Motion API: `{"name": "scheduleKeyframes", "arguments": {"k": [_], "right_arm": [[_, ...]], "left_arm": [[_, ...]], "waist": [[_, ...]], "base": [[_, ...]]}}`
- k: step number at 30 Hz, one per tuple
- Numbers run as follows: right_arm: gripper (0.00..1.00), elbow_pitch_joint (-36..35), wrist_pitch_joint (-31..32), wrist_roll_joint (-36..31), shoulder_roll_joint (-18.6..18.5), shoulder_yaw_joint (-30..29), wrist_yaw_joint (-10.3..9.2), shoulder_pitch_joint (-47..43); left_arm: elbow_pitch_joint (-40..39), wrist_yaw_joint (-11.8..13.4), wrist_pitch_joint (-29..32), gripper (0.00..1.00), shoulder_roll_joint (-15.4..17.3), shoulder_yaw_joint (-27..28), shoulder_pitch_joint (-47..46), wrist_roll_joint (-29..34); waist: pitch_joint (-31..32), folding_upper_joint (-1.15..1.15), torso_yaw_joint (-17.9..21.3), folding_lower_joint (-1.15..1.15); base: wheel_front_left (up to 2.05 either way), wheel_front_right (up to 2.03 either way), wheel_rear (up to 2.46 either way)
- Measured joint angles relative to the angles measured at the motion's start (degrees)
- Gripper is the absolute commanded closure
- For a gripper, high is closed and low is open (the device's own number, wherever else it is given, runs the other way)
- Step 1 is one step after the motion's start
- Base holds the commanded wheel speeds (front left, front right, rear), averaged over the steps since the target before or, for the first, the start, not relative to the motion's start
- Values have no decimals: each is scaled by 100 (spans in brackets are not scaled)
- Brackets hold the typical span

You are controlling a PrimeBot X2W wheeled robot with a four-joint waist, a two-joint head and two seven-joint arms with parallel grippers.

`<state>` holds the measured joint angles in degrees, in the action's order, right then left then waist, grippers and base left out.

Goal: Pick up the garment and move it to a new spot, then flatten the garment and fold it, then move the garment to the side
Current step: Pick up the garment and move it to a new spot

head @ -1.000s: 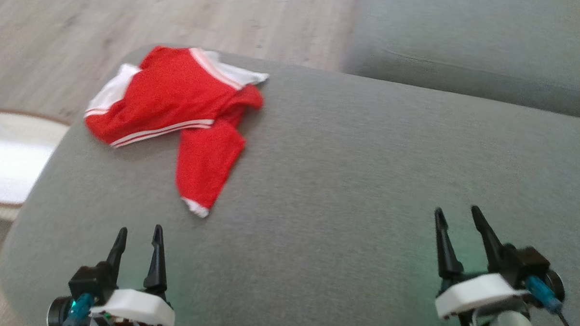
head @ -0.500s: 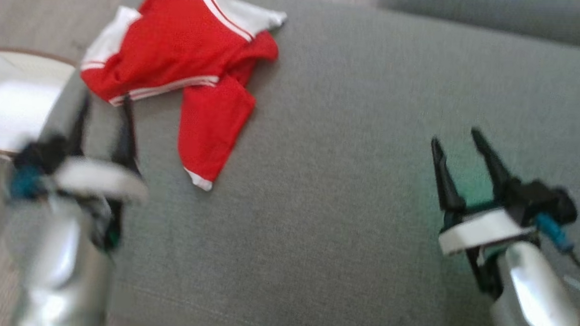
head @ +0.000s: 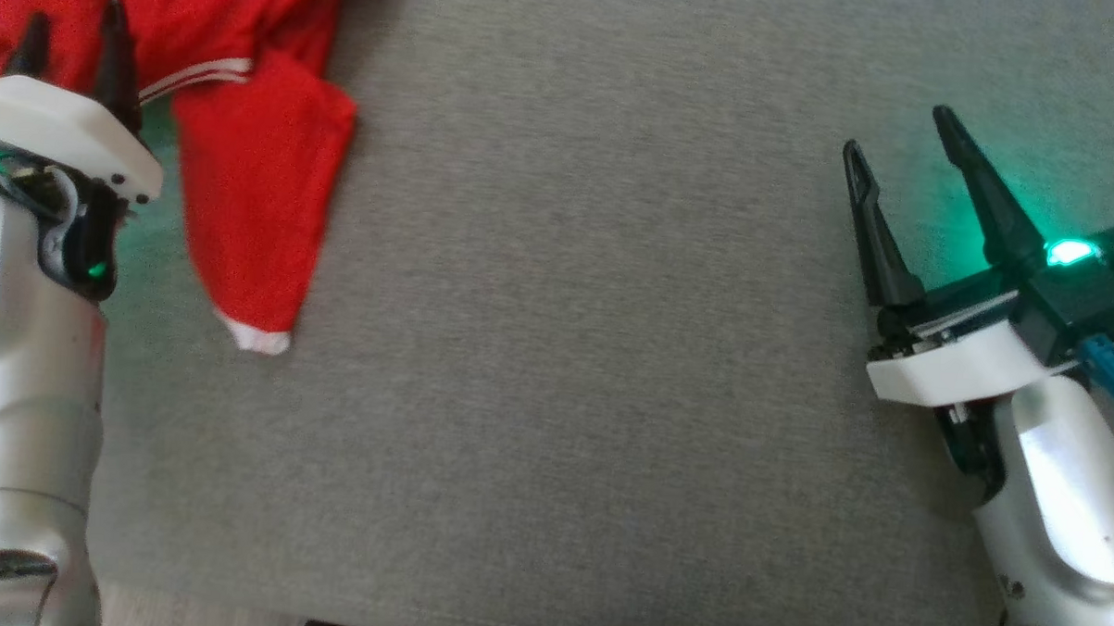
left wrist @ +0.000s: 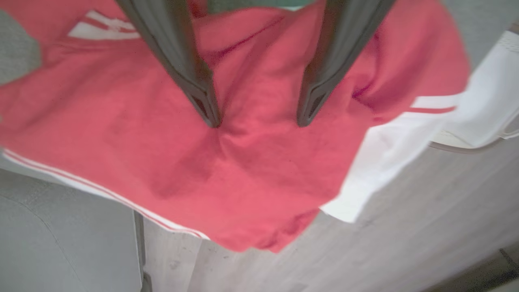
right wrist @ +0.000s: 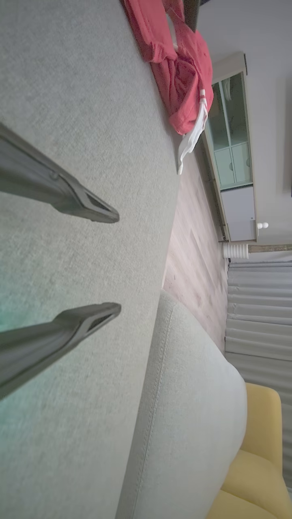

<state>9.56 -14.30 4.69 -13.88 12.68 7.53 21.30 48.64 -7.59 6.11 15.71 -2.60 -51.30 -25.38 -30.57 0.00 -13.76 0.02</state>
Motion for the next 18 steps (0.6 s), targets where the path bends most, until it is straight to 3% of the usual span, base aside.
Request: {"name": "scheduleKeyframes", "arguments": {"k": [4,5,6,7,14,18], "right_arm": [[0,-146,60,0,-70,3,0,39],[0,-174,78,0,-97,2,0,35],[0,-193,85,0,-104,2,0,35],[0,-209,119,0,-103,3,0,35],[0,-80,114,24,8,-1,0,-220],[0,126,34,97,245,-25,0,-389]], "left_arm": [[435,0,86,0,21,-121,-142,-108],[542,0,83,7,49,-134,-178,-90],[643,0,77,67,81,-145,-225,-103],[723,-1,67,100,119,-171,-277,-138],[854,-1,-243,100,255,-541,-363,-430],[372,0,-356,100,675,-851,-437,-568]], "waist": [[-101,0,189,-1],[-120,0,240,-2],[-129,0,284,-2],[-125,0,319,-1],[225,0,375,-2],[688,0,424,-3]], "base": [[0,0,0],[0,0,0],[0,0,0],[0,0,0],[0,0,0],[0,0,0]]}}
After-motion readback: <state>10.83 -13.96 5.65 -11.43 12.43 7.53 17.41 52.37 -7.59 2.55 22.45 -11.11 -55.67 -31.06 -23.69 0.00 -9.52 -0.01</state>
